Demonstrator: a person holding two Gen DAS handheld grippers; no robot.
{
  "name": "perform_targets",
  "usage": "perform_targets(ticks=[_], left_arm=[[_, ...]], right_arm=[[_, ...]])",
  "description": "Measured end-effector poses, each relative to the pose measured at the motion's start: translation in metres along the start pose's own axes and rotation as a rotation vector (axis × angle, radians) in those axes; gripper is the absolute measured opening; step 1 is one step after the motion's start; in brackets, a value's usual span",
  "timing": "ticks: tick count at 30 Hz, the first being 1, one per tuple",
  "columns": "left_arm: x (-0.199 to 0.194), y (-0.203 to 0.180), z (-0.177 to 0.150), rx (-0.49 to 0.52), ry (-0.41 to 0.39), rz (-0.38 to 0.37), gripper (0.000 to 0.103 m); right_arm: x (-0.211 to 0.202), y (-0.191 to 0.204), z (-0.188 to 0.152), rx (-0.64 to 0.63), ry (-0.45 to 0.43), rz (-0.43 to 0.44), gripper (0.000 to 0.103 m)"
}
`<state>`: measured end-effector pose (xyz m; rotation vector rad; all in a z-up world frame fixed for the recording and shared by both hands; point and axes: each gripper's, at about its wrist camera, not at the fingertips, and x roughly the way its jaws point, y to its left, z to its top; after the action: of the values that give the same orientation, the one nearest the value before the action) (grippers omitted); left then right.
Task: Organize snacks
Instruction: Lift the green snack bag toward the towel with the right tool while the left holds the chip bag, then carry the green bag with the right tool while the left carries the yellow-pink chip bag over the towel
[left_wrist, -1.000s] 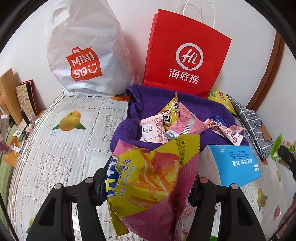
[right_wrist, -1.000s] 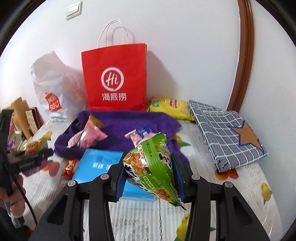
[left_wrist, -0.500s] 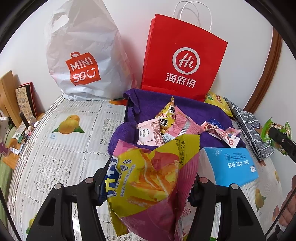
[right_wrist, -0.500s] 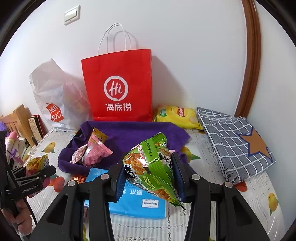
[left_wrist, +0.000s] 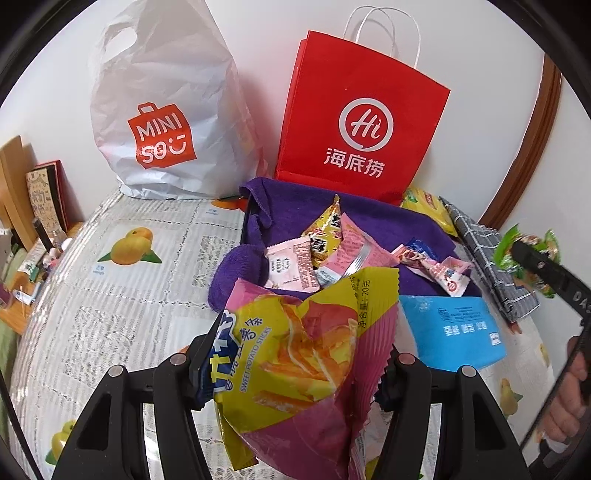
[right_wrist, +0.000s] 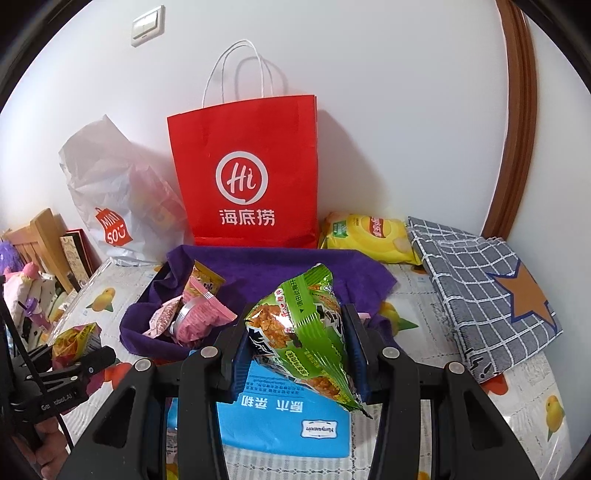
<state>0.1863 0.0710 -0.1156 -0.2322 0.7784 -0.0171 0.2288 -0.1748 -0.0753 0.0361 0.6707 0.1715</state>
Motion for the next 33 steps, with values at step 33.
perform_targets(ticks=[33], left_arm=[[-0.008, 0.005, 0.004, -0.031, 0.008, -0.1, 0.061]], right_arm=[[-0.005, -0.005, 0.01, -0.006, -0.011, 0.06, 0.045]])
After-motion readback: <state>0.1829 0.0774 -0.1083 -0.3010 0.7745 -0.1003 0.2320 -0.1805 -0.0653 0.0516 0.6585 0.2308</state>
